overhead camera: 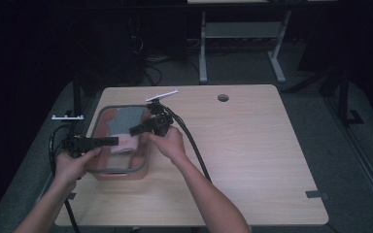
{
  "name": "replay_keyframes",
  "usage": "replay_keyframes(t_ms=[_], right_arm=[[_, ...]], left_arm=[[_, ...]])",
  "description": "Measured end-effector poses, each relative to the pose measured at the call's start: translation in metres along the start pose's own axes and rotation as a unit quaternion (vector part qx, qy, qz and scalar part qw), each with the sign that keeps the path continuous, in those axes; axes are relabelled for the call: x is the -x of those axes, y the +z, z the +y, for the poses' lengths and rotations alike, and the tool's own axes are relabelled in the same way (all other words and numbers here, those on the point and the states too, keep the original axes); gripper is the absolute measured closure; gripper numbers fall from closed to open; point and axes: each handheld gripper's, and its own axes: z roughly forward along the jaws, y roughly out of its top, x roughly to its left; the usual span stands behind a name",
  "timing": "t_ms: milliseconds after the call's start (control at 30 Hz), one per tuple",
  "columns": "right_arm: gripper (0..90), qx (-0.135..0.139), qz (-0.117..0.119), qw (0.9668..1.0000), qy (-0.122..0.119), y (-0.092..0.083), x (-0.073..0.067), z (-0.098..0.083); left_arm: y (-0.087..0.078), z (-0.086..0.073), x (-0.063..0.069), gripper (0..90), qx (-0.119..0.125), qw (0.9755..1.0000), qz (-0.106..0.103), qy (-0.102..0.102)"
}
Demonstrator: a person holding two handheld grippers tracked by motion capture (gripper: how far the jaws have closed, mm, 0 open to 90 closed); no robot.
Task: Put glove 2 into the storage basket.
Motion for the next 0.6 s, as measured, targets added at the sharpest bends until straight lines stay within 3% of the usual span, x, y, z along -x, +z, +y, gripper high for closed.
replay_keyframes(t_ms=[367, 600], right_arm=[[71.7, -0.019, -0.006, 0.9997, 0.010, 0.026, 0.004, 0.002], [71.4, -0.038, -0.013, 0.9992, 0.008, 0.042, 0.005, 0.002]], left_arm=[[-0.003, -0.008, -0.018, 68.1, -0.005, 0.9995, 0.022, -0.021], [-0.004, -0.014, -0.024, 68.1, -0.017, 0.9989, 0.041, -0.017]])
